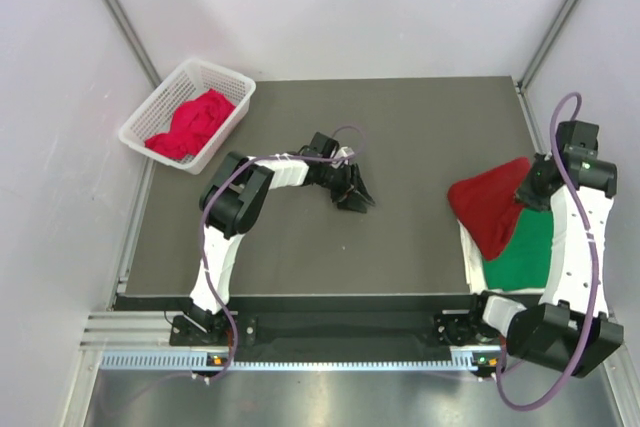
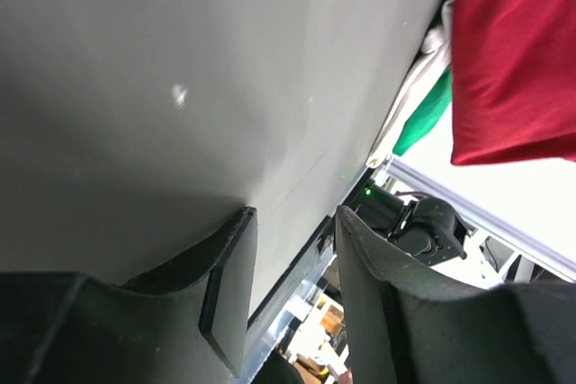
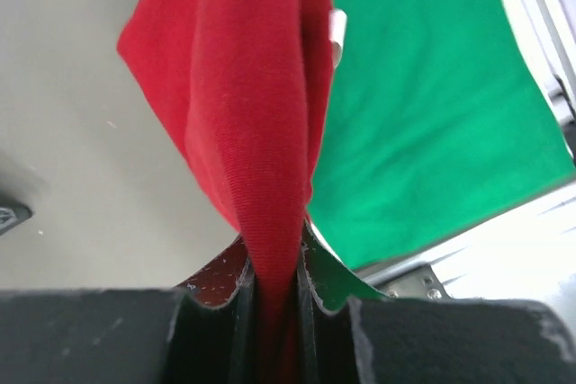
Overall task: Fold and stack the t-shirts
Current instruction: Neatly place the folded tshirt to the corner, then reset both grippers
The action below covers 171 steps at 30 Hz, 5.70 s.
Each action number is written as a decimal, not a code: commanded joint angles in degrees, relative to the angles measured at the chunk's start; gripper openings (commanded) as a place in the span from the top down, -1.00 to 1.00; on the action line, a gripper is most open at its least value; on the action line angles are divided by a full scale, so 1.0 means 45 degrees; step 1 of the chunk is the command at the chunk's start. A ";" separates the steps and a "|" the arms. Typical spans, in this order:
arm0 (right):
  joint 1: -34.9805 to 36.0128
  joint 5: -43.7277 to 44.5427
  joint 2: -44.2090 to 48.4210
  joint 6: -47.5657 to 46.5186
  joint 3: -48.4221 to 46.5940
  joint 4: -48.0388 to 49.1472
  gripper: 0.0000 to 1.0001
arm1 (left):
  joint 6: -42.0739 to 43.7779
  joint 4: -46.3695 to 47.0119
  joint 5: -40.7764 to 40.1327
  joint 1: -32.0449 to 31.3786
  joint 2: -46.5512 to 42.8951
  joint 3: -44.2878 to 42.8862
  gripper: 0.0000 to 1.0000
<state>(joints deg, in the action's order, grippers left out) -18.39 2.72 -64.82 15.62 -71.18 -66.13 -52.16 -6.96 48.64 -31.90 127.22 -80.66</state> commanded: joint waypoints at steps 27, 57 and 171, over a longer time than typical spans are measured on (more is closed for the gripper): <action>-0.3197 0.3360 0.0634 0.2446 0.1988 -0.2004 0.91 | -0.0986 0.2289 0.1319 0.0819 -0.0927 0.1421 0.17; -0.3491 0.3914 -0.0967 0.2818 -0.1136 -0.0854 0.08 | -0.0148 0.1219 0.0949 0.1523 -0.1200 0.1538 0.18; 0.2993 -0.6601 0.3740 0.2877 0.0953 0.5789 -0.99 | 0.4677 -0.1714 -0.7549 0.1620 -1.3408 0.2203 -0.98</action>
<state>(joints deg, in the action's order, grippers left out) -5.63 -25.61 -48.80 28.18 -67.68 -43.75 -33.12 -19.62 16.78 -24.88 68.18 -70.32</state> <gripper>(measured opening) 0.995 0.987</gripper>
